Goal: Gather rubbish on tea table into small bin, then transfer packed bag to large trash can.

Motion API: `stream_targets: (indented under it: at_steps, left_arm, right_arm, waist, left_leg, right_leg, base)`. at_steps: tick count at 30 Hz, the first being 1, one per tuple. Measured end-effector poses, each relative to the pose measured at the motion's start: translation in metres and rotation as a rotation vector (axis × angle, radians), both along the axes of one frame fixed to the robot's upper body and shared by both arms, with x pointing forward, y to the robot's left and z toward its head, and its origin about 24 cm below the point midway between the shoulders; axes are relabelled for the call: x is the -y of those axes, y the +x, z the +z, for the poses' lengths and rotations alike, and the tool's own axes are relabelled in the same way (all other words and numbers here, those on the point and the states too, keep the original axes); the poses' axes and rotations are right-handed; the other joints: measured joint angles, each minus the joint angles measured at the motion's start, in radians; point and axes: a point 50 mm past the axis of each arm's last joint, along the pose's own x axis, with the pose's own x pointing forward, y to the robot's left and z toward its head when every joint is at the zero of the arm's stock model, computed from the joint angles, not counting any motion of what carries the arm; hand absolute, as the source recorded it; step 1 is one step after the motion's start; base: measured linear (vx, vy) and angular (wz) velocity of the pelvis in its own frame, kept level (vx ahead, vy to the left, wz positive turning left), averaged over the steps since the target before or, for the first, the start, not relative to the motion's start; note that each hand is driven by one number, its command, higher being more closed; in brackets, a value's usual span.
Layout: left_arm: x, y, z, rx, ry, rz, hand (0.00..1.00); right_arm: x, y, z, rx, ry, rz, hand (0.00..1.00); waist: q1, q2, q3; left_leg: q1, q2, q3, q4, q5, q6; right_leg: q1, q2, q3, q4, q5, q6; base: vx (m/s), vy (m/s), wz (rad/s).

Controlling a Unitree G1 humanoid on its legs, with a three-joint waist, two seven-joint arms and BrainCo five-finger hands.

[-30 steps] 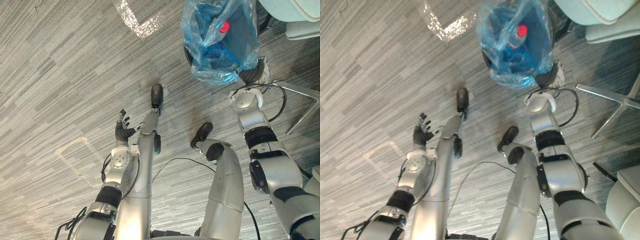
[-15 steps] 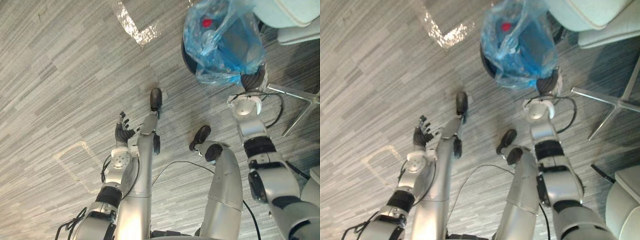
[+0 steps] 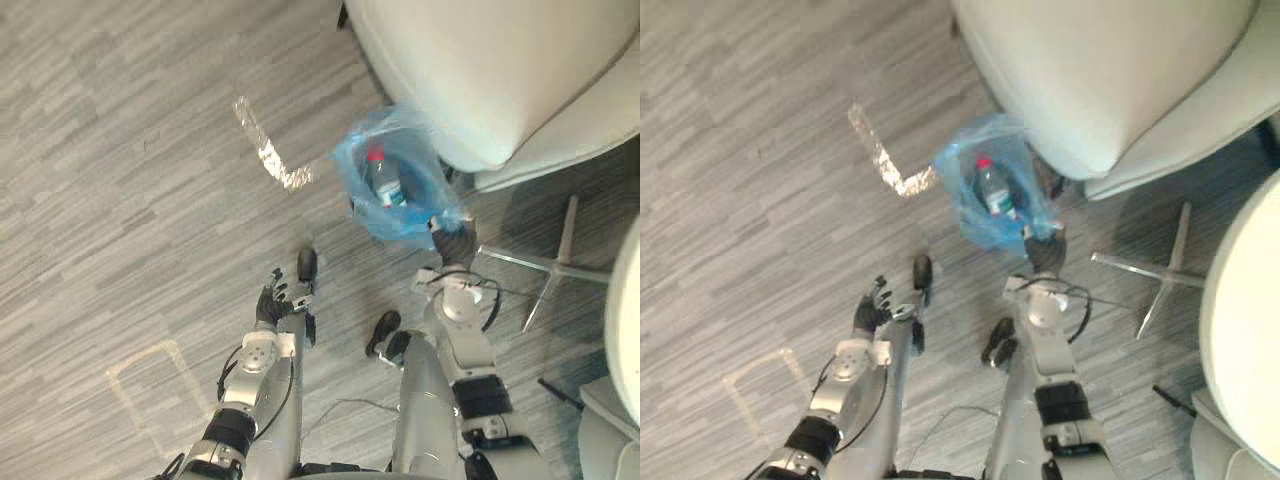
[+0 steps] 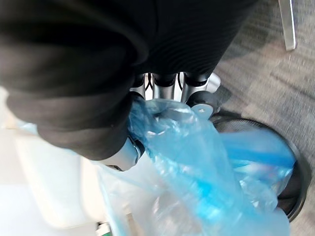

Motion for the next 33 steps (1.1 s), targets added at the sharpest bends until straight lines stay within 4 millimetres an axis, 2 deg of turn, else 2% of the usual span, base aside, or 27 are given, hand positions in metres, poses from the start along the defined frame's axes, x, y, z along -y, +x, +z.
stream_targets:
  at_steps: [1,3,8,12,16,20,25,29,33]
  left_arm:
    - [0.003,-0.005,-0.003,-0.007,0.015,-0.025,0.0]
    - [0.004,-0.011,-0.008,-0.03,0.017,-0.034,0.0]
    - [0.013,-0.028,-0.021,-0.08,0.049,-0.109,0.0]
    - [0.015,-0.029,-0.022,-0.077,0.089,-0.164,0.0]
    - [0.013,-0.028,-0.009,-0.017,0.121,-0.206,0.0]
    - [0.009,-0.027,0.005,0.05,0.125,-0.209,0.0]
    - [0.019,-0.03,0.022,0.128,0.094,-0.257,0.0]
    - [0.028,-0.032,0.033,0.189,0.109,-0.351,0.0]
    - [0.033,-0.035,0.045,0.248,0.142,-0.435,0.0]
  right_arm:
    - [-0.003,-0.009,-0.007,-0.014,0.019,0.033,1.0]
    - [-0.005,-0.016,-0.015,-0.04,0.023,0.053,1.0]
    - [-0.007,-0.036,-0.037,-0.118,0.029,0.118,1.0]
    - [-0.004,-0.044,-0.053,-0.18,0.04,0.155,1.0]
    - [0.0,-0.045,-0.066,-0.231,0.051,0.183,1.0]
    - [0.001,-0.046,-0.066,-0.233,0.059,0.22,1.0]
    - [0.011,-0.047,-0.066,-0.237,0.026,0.277,1.0]
    - [0.012,-0.048,-0.063,-0.243,-0.03,0.403,1.0]
    - [0.017,-0.048,-0.042,-0.181,-0.084,0.513,1.0]
  waist:
    - [-0.002,-0.011,-0.015]
    - [-0.005,-0.023,-0.041]
    - [-0.026,-0.034,-0.137]
    - [-0.044,-0.035,-0.173]
    - [-0.052,-0.034,-0.212]
    - [-0.056,-0.033,-0.236]
    - [-0.061,-0.03,-0.262]
    - [-0.069,-0.029,-0.276]
    - [-0.075,-0.031,-0.279]
  left_leg:
    - [0.065,0.001,0.0,-0.04,-0.001,-0.002]
    - [0.116,0.004,0.006,-0.075,-0.001,-0.003]
    - [0.262,0.012,0.025,-0.19,0.008,-0.011]
    - [0.376,0.016,0.033,-0.271,0.02,-0.014]
    - [0.457,0.015,0.042,-0.305,0.02,-0.013]
    - [0.519,0.016,0.051,-0.338,0.02,-0.013]
    - [0.564,0.015,0.05,-0.369,0.019,-0.014]
    - [0.571,0.021,0.05,-0.37,0.019,-0.014]
    - [0.572,0.023,0.054,-0.37,0.019,-0.014]
  right_leg:
    - [0.063,0.01,-0.003,-0.044,0.008,0.005]
    - [0.113,0.019,-0.006,-0.087,0.017,0.01]
    - [0.253,0.057,0.001,-0.245,0.062,0.028]
    - [0.379,0.09,0.006,-0.386,0.109,0.039]
    - [0.497,0.113,0.02,-0.514,0.16,0.051]
    - [0.56,0.124,0.035,-0.583,0.187,0.053]
    - [0.59,0.129,0.056,-0.609,0.199,0.052]
    - [0.594,0.135,0.066,-0.619,0.206,0.052]
    - [0.599,0.139,0.079,-0.643,0.227,0.053]
  base:
    - [0.13,-0.031,-0.06]
    - [0.1,-0.023,-0.1]
    - [0.13,-0.01,-0.18]
    - [0.14,-0.006,-0.15]
    - [0.12,-0.025,-0.14]
    - [0.03,-0.008,-0.16]
    - [-0.03,0.024,-0.11]
    - [-0.07,0.019,-0.05]
    - [-0.04,0.013,-0.1]
